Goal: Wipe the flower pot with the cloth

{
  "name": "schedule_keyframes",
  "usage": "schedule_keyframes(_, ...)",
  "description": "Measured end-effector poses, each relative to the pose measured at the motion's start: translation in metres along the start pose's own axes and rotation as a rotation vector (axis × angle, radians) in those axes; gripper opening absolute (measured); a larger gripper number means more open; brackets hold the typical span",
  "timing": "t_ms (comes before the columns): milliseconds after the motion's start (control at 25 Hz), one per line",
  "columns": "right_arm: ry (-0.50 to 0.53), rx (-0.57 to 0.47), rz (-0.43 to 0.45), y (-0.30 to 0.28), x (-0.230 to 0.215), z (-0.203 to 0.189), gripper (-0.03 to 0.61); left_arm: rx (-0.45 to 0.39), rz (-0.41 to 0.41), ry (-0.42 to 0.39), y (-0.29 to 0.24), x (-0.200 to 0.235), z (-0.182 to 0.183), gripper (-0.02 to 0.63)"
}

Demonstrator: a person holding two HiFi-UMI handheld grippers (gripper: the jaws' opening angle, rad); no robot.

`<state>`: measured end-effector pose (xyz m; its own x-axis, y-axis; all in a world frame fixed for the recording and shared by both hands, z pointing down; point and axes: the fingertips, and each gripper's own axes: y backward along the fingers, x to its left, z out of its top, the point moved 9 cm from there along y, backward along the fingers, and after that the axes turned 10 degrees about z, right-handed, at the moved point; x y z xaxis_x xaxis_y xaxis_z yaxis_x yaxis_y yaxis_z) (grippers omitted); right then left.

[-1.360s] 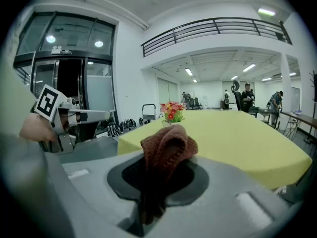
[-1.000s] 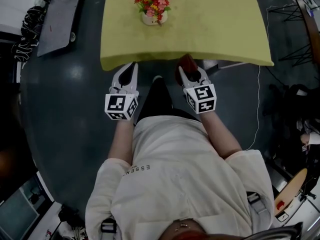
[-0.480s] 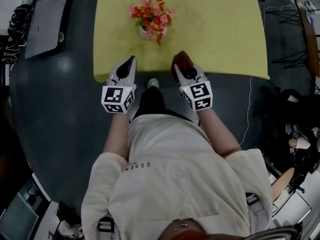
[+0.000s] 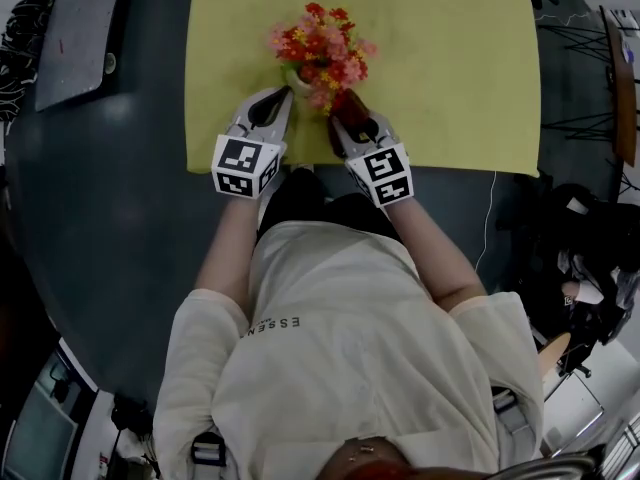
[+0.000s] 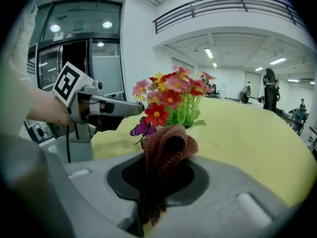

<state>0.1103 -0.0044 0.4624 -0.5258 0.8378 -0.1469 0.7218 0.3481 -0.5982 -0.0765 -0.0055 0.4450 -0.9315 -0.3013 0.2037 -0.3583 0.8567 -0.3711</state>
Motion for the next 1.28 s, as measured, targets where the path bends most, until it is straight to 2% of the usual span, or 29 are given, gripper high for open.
schedule_keyframes(160, -0.001, 0.016, 0.055, -0.016, 0.006, 0.004, 0.055, 0.036, -0.043, -0.025, -0.017, -0.001, -0.001, 0.011)
schedule_keyframes(360, 0.075, 0.014, 0.138, -0.039, 0.019, 0.015, 0.055, 0.061, -0.102, -0.108, -0.034, 0.004, 0.005, 0.011)
schedule_keyframes(520, 0.100, 0.005, 0.183, -0.057, 0.022, 0.018, 0.055, 0.072, -0.133, -0.107, -0.039, 0.007, 0.002, 0.011)
schedule_keyframes(680, 0.062, -0.002, 0.194, -0.064, 0.013, 0.017, 0.055, 0.058, -0.132, -0.090, -0.041, 0.008, 0.001, 0.009)
schedule_keyframes(920, -0.125, -0.026, 0.172, -0.059, -0.008, 0.005, 0.061, 0.073, -0.144, -0.088, -0.041, 0.010, 0.003, 0.009)
schedule_keyframes(1080, -0.121, -0.019, 0.160, -0.055, -0.013, 0.006, 0.063, 0.083, -0.140, -0.162, -0.042, 0.014, 0.003, 0.009)
schedule_keyframes(1200, -0.114, -0.016, 0.147, -0.049, -0.020, 0.005, 0.063, 0.090, -0.150, -0.142, -0.042, 0.014, 0.005, 0.009)
schedule_keyframes(1280, -0.113, -0.012, 0.136, -0.043, -0.026, 0.002, 0.063, 0.090, -0.142, -0.159, -0.043, 0.013, 0.004, 0.009)
